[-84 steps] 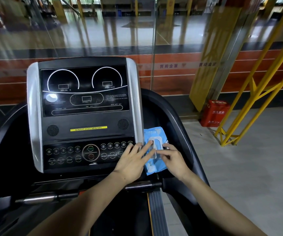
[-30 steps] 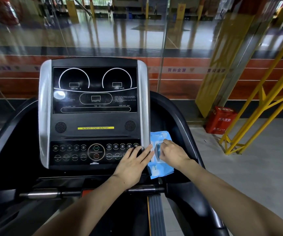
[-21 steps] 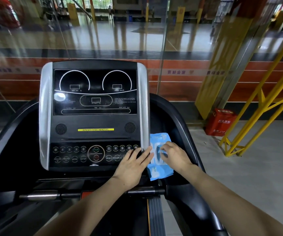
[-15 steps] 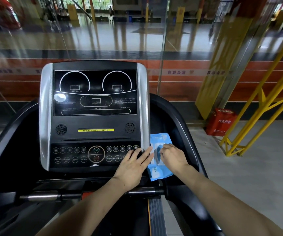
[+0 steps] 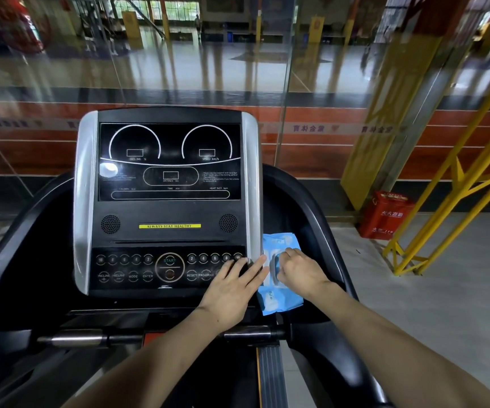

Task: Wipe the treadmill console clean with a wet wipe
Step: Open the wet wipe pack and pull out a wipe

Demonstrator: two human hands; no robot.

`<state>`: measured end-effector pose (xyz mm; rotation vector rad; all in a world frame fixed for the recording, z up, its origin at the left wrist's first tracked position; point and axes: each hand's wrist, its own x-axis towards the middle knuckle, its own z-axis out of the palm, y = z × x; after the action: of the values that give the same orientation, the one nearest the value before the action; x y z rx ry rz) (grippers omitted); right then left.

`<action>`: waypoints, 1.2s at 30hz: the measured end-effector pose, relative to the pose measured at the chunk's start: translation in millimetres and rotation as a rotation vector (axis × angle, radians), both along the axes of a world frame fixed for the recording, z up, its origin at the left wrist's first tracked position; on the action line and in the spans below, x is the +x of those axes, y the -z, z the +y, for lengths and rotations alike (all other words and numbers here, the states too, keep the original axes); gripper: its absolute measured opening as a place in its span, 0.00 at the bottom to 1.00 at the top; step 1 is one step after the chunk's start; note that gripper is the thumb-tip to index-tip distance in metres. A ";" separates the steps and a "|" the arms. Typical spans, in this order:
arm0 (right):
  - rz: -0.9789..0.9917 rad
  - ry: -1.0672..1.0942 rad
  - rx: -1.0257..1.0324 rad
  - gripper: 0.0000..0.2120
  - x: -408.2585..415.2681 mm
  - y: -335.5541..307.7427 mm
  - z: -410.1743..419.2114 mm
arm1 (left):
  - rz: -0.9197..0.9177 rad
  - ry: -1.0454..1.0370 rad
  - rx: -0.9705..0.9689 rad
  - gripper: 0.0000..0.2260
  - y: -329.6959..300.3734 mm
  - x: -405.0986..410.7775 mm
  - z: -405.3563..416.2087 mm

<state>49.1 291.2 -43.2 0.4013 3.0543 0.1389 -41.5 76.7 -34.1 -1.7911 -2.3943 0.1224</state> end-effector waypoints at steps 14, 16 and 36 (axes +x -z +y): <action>0.226 0.152 -0.486 0.08 19.2 -15.3 9.5 | -0.010 0.004 0.005 0.40 4.5 -2.3 -0.3; 0.265 0.205 -0.523 0.08 21.9 -13.4 9.3 | -0.018 0.001 0.002 0.41 5.1 -1.9 0.0; 0.339 0.342 -0.353 0.09 9.0 -4.8 -17.0 | -0.029 0.002 0.011 0.42 4.9 -0.5 1.3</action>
<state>58.1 274.2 -38.3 0.9920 3.1634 -0.5256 -42.1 78.0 -39.0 -1.8024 -2.4077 0.0836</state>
